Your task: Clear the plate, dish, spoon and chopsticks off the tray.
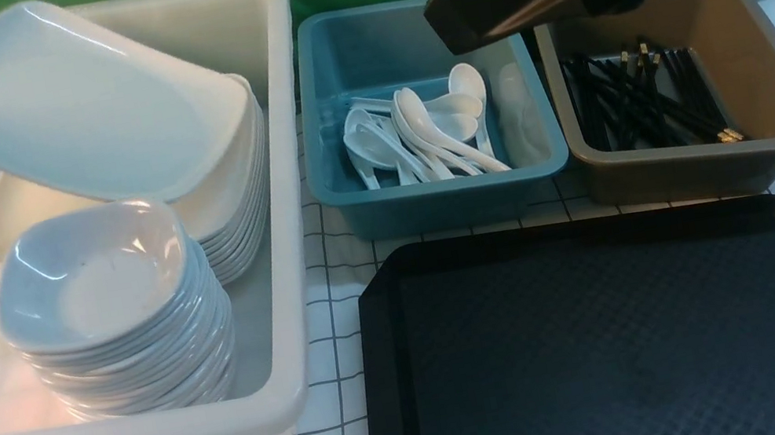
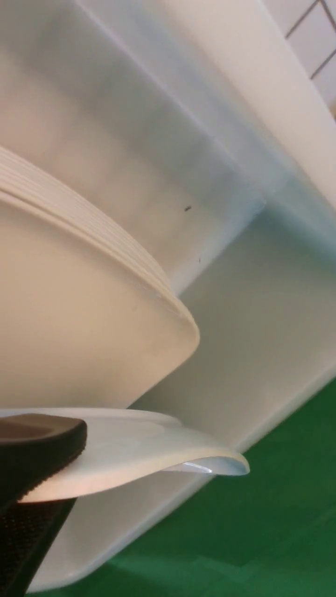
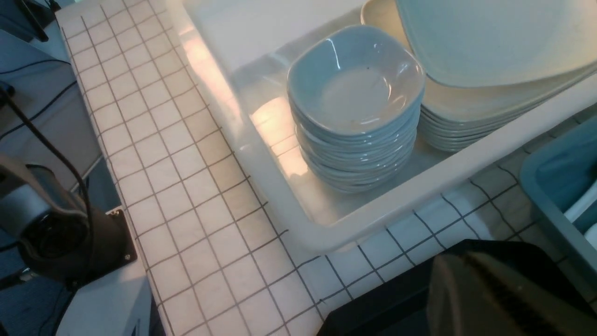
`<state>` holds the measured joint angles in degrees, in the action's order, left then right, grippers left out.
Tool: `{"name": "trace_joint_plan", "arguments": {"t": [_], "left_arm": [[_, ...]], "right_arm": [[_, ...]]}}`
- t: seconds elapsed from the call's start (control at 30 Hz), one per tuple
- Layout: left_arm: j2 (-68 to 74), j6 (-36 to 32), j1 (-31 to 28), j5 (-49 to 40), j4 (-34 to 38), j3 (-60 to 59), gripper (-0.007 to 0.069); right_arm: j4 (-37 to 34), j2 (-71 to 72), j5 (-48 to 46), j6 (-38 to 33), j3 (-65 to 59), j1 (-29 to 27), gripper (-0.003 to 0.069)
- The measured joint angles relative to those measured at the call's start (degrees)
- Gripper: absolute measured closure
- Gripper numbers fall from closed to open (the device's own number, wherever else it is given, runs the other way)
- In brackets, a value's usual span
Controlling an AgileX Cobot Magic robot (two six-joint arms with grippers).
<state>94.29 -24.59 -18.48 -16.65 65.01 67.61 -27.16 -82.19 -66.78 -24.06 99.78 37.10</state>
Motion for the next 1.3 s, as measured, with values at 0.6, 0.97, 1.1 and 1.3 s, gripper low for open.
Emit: {"name": "trace_joint_plan", "arguments": {"t": [0.6,0.97,1.1,1.3], "left_arm": [[0.39,8.72,-0.17,-9.64,-25.01,0.0,0.0186],[-0.75,8.71,-0.17,-14.29,-28.83,0.12,0.0051],[-1.71,7.42,0.13,-20.02,-29.04,1.6,0.0113],[-6.6,-0.12,7.81,-36.5,-24.5,10.26,0.0507]], "right_arm": [[0.04,0.0,-0.48,0.13,0.0,0.0,0.065],[0.04,0.0,-1.95,1.53,0.0,0.0,0.065],[0.49,0.0,-2.49,2.14,0.45,0.0,0.065],[14.58,0.84,-2.64,14.5,6.49,0.0,0.065]]}}
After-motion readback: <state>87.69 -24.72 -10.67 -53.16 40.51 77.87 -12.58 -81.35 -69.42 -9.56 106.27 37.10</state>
